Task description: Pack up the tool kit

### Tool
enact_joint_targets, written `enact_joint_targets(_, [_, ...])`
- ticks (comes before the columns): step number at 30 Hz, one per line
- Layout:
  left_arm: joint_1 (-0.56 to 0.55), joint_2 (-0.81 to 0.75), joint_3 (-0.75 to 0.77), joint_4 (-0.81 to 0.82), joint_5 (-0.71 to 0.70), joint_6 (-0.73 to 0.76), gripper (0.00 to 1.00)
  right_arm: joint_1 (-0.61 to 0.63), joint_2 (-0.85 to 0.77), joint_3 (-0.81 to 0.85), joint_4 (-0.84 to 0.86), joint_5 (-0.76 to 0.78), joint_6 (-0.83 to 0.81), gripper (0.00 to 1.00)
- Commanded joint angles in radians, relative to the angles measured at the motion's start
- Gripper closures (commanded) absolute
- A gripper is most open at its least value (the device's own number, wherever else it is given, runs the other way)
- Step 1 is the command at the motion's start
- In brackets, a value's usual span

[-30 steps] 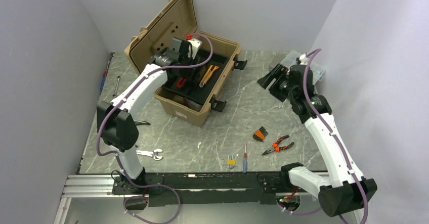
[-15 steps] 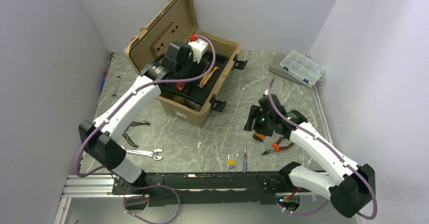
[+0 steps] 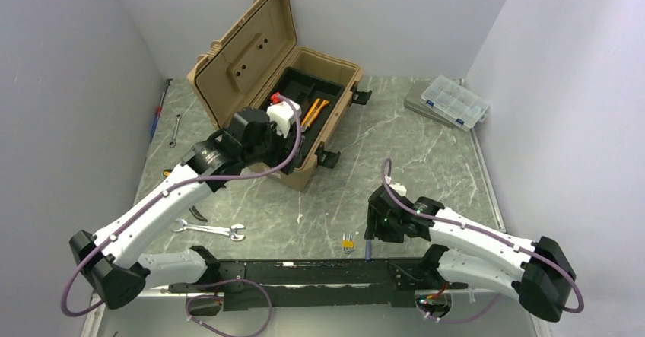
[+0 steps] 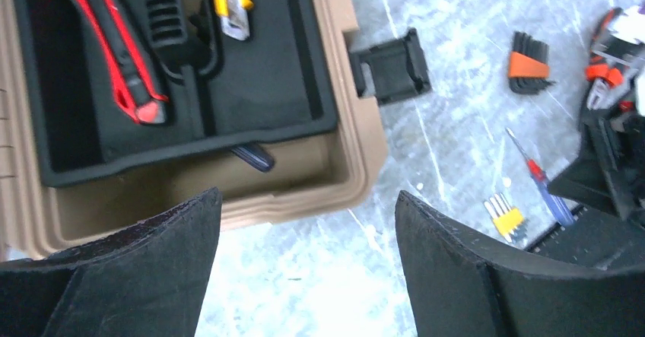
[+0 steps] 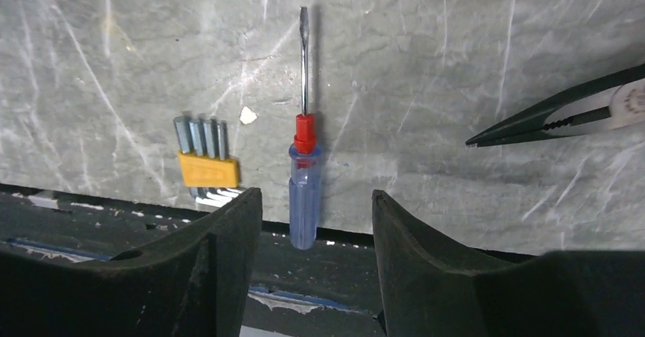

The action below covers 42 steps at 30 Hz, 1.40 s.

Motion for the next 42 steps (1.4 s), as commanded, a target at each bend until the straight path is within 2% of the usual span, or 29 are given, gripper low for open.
enact_joint_targets(1, [-0.026, -0.089, -0.099, 0.098, 0.097, -0.086, 0.15, 0.039, 0.031, -0.006, 0.111, 0.022, 0.065, 0.45])
enact_joint_targets(4, [-0.052, -0.117, -0.154, 0.113, 0.144, -0.111, 0.16, 0.051, 0.094, -0.003, 0.147, 0.026, 0.055, 0.47])
enact_joint_targets(9, [-0.103, -0.149, -0.211, 0.087, 0.107, -0.134, 0.17, 0.067, 0.197, 0.005, 0.148, 0.046, 0.053, 0.57])
enact_joint_targets(12, [-0.113, -0.178, -0.237, 0.076, 0.083, -0.14, 0.17, 0.072, 0.227, 0.012, 0.139, 0.069, 0.051, 0.59])
enact_joint_targets(15, [-0.113, -0.212, -0.244, 0.051, 0.063, -0.138, 0.17, 0.075, 0.235, 0.019, 0.133, 0.094, 0.049, 0.72])
enact_joint_targets(18, [-0.113, -0.247, -0.236, 0.015, 0.011, -0.127, 0.17, 0.075, 0.245, 0.065, 0.095, 0.125, 0.038, 0.93])
enact_joint_targets(20, [-0.111, -0.274, -0.228, -0.015, -0.028, -0.128, 0.17, 0.074, 0.244, 0.115, 0.048, 0.162, 0.031, 1.0])
enact_joint_targets(25, [-0.112, -0.357, -0.223, -0.057, -0.112, -0.121, 0.15, 0.073, 0.209, 0.305, -0.037, 0.269, -0.021, 1.0])
enact_joint_targets(29, [-0.112, -0.417, -0.213, -0.1, -0.19, -0.111, 0.15, 0.057, 0.196, 0.471, -0.025, 0.334, -0.096, 1.0])
enact_joint_targets(33, [-0.113, -0.499, -0.257, -0.077, -0.267, -0.112, 0.13, 0.028, 0.218, 0.612, 0.089, 0.361, -0.169, 1.0])
enact_joint_targets(37, [-0.113, -0.589, -0.338, -0.024, -0.298, -0.138, 0.08, -0.027, 0.27, 0.693, 0.299, 0.294, -0.198, 1.0])
enact_joint_targets(42, [-0.113, -0.643, -0.373, -0.054, -0.319, -0.159, 0.07, -0.107, 0.405, 0.8, 0.44, 0.188, -0.174, 1.0])
